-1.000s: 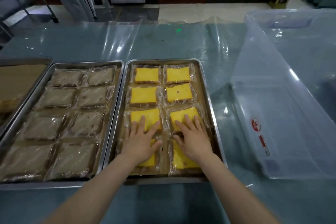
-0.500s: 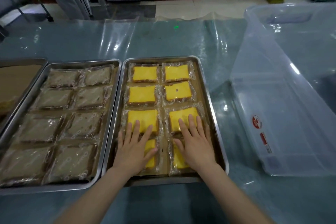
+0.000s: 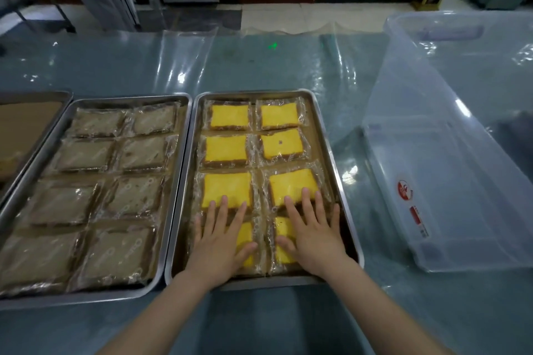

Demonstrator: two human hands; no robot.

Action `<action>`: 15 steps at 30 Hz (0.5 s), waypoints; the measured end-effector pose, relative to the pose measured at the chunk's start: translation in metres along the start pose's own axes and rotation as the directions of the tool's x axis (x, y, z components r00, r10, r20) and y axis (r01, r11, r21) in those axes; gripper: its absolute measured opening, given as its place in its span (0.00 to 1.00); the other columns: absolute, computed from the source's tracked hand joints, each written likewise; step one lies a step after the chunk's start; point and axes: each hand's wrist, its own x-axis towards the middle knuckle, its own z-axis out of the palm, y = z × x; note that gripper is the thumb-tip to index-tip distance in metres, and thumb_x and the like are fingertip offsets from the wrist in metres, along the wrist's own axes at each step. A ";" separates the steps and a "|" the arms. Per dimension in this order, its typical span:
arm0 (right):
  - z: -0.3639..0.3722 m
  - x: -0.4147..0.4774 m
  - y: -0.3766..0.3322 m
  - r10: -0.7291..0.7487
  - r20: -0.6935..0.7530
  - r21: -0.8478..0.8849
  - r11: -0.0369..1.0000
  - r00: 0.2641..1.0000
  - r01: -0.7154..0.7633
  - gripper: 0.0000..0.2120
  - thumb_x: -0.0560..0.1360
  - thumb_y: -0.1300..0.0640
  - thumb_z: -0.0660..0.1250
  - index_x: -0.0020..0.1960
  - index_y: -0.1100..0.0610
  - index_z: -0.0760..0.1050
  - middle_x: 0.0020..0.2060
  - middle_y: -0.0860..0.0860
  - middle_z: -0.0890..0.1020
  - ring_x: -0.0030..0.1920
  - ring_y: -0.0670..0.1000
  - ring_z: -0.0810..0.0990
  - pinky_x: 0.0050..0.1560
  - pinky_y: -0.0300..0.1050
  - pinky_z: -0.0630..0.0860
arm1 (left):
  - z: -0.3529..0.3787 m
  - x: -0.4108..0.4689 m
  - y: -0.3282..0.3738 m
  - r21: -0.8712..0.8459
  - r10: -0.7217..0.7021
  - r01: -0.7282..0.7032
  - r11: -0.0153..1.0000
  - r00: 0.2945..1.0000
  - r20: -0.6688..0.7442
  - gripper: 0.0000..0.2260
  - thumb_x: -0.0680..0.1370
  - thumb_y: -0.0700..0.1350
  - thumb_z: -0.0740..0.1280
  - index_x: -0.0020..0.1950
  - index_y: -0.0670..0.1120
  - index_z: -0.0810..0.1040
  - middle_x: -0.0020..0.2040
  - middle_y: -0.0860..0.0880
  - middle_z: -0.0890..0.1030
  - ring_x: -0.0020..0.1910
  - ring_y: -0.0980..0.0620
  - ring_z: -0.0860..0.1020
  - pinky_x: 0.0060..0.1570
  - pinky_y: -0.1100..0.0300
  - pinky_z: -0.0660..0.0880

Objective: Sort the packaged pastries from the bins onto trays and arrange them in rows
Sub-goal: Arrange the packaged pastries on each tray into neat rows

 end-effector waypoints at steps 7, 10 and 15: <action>-0.010 0.029 -0.002 -0.021 0.009 -0.003 1.000 1.000 0.021 0.36 0.75 0.30 0.42 0.74 0.43 0.30 0.75 0.52 0.33 0.72 0.60 0.27 0.70 0.62 0.33 | -0.016 0.024 -0.008 0.009 -0.015 0.015 1.000 0.998 -0.055 0.32 0.76 0.67 0.47 0.68 0.65 0.27 0.72 0.49 0.25 0.69 0.45 0.25 0.67 0.49 0.29; -0.009 0.030 -0.005 -0.001 0.011 -0.016 1.000 1.000 0.001 0.36 0.74 0.29 0.40 0.74 0.43 0.31 0.75 0.53 0.35 0.72 0.64 0.30 0.70 0.63 0.36 | -0.016 0.029 -0.013 0.021 -0.024 0.024 0.999 0.999 -0.040 0.30 0.76 0.67 0.46 0.70 0.65 0.31 0.73 0.47 0.30 0.71 0.41 0.29 0.68 0.47 0.33; -0.010 0.026 -0.008 0.014 -0.026 0.021 1.000 1.000 -0.014 0.37 0.71 0.28 0.36 0.75 0.42 0.34 0.76 0.52 0.37 0.73 0.62 0.31 0.70 0.61 0.37 | -0.009 0.025 -0.012 0.036 -0.044 0.046 0.998 0.997 -0.066 0.29 0.72 0.69 0.39 0.71 0.65 0.33 0.74 0.48 0.31 0.71 0.41 0.29 0.68 0.48 0.32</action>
